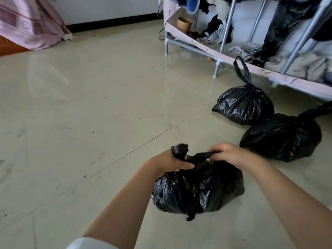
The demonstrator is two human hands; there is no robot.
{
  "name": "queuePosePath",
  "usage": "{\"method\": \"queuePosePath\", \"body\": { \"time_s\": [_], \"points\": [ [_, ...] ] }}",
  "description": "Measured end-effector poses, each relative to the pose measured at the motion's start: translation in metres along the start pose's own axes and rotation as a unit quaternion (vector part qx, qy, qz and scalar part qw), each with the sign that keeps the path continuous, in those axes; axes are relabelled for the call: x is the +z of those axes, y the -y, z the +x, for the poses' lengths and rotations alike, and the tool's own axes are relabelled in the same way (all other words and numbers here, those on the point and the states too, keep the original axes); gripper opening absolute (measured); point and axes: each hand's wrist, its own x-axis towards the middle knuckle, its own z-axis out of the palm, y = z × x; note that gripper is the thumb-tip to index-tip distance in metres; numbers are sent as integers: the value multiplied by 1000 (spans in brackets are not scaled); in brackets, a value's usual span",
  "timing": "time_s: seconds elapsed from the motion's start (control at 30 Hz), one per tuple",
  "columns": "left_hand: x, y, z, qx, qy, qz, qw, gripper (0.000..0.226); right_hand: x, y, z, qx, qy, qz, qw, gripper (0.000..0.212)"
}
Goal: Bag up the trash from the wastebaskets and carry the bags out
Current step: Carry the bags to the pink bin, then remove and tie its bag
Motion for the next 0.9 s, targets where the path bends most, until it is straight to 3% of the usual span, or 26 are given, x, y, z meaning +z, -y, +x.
{"method": "queuePosePath", "body": {
  "time_s": [0.1,0.17,0.27,0.43,0.5,0.57,0.63,0.7,0.83,0.9],
  "points": [
    [-5,-2,5,22,-56,101,993,31,3,17,0,-38,-28,-18,999,29],
    [-9,-4,9,43,-116,123,985,30,5,25,1,-60,-44,-51,996,20],
    [-11,-5,14,36,-220,61,973,36,9,33,1,-67,-24,-79,994,6],
    [-14,-7,15,53,-322,-9,945,38,7,40,3,-38,22,3,999,23],
    [-15,-10,13,84,-306,-169,933,40,4,37,2,-21,17,40,999,16],
    [-15,-13,11,109,-252,-368,888,43,2,33,2,3,13,90,996,11],
    [-16,-10,11,134,-196,-487,841,48,1,28,3,15,-11,117,993,17],
    [-16,-7,11,136,-164,-519,828,51,0,22,5,16,-62,148,987,23],
    [-8,-7,8,85,-142,-446,880,41,-4,13,9,8,-88,267,960,46],
    [-5,-9,8,79,-122,-416,898,52,-3,13,10,2,-78,317,945,43]
  ]
}}
